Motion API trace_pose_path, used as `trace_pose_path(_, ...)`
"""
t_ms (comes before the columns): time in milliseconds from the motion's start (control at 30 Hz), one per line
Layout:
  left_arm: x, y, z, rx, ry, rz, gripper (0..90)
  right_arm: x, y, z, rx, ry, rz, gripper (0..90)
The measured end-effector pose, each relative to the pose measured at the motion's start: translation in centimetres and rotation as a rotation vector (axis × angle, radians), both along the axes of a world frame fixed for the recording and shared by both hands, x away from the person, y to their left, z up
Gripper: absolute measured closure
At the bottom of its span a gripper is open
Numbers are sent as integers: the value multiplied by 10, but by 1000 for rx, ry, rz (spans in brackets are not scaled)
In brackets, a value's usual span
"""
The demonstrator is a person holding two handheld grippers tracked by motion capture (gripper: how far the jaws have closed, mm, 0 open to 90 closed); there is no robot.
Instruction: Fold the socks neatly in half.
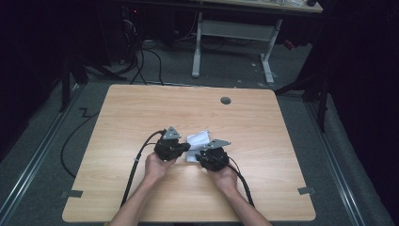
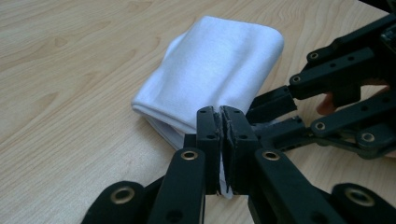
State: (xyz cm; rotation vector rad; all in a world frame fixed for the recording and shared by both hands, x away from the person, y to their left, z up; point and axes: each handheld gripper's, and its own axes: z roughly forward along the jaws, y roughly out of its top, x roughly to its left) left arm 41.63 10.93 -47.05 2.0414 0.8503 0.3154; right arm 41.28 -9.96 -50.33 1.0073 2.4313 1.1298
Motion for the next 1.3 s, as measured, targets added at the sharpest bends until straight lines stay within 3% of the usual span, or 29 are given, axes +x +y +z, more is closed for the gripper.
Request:
trace_pose_path(233,-9,4,-6,23,13,-13,861,-1,0,0,-5,-4,0,699)
trace_pose_path(467,-7,2,-16,51,40,-11,859,-1,1,1,-6,-4,-5,679)
trace_pose_path(700,-6,2,-19,45,52,-8,851,-1,-7,5,28,15,-21,588)
trace_pose_path(900,-9,5,-16,37,42,1,813,-9,-18,12,37,6,-23,568)
trace_pose_path(1100,-14,6,-10,2,26,11,726,-16,-32,28,77,-44,-18,632)
trace_pose_path(1300,-11,7,0,-38,5,68,657,-12,-33,44,81,-89,-23,729)
